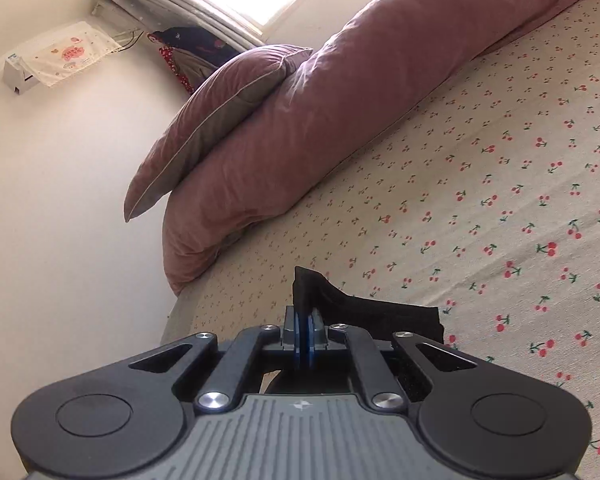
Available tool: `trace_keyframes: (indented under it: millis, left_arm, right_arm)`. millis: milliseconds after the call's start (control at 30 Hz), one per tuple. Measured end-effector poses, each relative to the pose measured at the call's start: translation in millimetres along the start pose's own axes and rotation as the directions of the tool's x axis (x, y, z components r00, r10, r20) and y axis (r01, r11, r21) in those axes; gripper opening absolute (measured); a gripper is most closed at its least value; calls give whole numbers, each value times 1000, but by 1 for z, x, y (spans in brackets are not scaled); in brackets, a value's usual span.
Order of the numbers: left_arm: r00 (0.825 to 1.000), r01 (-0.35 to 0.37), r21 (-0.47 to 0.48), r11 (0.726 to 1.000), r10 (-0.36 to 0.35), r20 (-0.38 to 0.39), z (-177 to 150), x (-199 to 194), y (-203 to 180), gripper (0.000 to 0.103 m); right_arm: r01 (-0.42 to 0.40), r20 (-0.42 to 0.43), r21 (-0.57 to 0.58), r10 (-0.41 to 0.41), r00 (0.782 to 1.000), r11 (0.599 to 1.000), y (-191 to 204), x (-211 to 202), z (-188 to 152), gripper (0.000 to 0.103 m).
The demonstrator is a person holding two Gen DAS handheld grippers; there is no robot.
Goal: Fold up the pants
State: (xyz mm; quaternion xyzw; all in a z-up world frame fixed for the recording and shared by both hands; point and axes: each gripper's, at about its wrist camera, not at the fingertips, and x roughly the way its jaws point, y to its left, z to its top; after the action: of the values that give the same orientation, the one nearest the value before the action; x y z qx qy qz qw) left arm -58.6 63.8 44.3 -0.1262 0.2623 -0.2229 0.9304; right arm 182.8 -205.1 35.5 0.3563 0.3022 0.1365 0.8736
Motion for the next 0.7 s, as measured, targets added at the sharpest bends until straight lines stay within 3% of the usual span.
trace_keyframes:
  millis: [367, 533, 700]
  left_arm:
    - [993, -119, -239, 964, 114, -34, -18, -39, 71, 0]
    - [978, -199, -301, 933, 168, -126, -31, -44, 99, 0]
    - [958, -252, -301, 920, 193, -210, -43, -43, 117, 1]
  right_arm:
    - [-45, -156, -125, 25, 987, 991, 73, 77, -47, 6]
    - [-54, -226, -169, 14, 974, 984, 95, 108, -71, 7]
    - [-45, -281, -198, -12, 960, 979, 103, 135, -92, 12]
